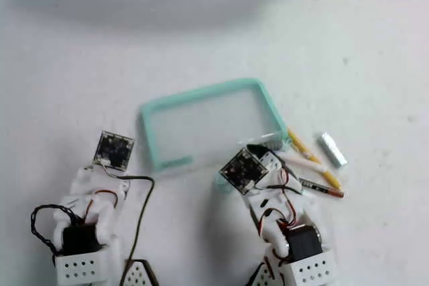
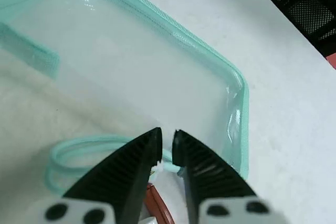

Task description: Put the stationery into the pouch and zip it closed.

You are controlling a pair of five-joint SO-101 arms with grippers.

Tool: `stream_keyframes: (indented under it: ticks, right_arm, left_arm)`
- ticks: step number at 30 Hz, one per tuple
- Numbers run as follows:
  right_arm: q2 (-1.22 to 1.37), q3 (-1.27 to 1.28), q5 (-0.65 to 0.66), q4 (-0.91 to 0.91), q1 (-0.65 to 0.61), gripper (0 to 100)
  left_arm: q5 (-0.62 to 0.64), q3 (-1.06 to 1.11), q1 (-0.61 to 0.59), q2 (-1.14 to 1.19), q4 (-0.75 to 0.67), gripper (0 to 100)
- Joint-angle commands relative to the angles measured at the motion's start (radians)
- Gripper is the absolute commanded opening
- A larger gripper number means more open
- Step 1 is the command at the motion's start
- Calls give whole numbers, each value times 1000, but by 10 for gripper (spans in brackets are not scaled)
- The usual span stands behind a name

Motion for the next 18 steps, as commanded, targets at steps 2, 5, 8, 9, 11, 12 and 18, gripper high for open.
stream_keyframes:
  ticks: [2, 5, 8, 9, 11, 12, 18]
  right_arm:
    - [10, 9, -51, 1, -4, 303]
    - [12, 9, -44, 2, -2, 200]
    - [12, 9, -11, -2, -2, 1]
    - [12, 9, -2, -2, -2, 33]
    - [10, 9, -2, -4, -2, 131]
    - [10, 9, -5, -4, -2, 182]
    - [12, 9, 2, 24, -4, 265]
  left_arm:
    - [-3, -11, 7, -15, -17, 124]
    - [-3, -8, 7, -15, -15, 125]
    - [-3, -8, 7, -15, -15, 125]
    - [-3, -6, 7, -15, -15, 125]
    - [-3, -6, 7, -15, -15, 125]
    - [-3, -6, 5, -15, -15, 125]
    - [-9, -31, -30, -15, 31, 138]
